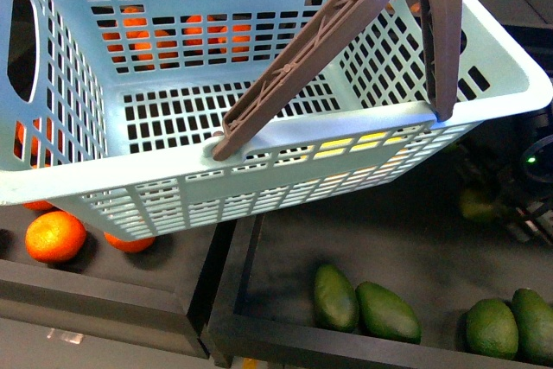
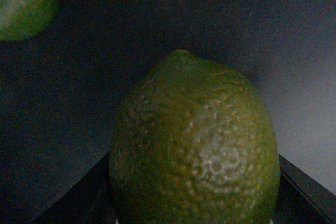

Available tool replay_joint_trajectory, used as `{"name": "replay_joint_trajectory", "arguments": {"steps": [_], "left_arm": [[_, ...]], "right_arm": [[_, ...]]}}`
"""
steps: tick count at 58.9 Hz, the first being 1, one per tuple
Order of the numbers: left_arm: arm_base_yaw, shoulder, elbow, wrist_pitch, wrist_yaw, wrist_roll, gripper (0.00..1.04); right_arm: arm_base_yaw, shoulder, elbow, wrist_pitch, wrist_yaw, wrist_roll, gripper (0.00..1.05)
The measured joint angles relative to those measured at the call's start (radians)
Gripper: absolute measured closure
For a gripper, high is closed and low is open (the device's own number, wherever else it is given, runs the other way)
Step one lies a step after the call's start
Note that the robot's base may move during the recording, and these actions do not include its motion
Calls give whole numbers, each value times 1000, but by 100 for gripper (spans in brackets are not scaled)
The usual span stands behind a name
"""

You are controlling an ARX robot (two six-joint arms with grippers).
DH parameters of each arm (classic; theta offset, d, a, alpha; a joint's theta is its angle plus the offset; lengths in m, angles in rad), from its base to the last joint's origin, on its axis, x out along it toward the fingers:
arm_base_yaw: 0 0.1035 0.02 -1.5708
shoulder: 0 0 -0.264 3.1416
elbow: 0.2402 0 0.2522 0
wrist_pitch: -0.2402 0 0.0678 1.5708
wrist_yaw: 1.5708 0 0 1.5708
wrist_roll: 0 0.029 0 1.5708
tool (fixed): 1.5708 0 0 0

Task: Pick mango and avocado into basket

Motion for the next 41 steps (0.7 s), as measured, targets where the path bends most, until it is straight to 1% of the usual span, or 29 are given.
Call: {"name": "replay_joint_trajectory", "arguments": {"steps": [7, 13, 19, 28, 36, 39, 41], "left_arm": [[0, 0, 0, 0, 0, 0, 100], [0, 0, 0, 0, 0, 0, 100], [0, 0, 0, 0, 0, 0, 100], [0, 0, 0, 0, 1, 0, 100], [0, 0, 0, 0, 0, 0, 100], [0, 0, 0, 0, 0, 0, 100], [0, 0, 0, 0, 0, 0, 100]], "right_arm": [[-33, -87, -84, 47, -23, -46, 39], [-63, -189, -180, 96, -62, -103, 39], [-95, -325, -295, 150, -101, -196, 39], [-128, -546, -431, 185, -151, -330, 39], [-130, -741, -513, 182, -198, -430, 40], [-109, -871, -551, 166, -234, -476, 40], [-98, -906, -558, 158, -241, -486, 40]]}}
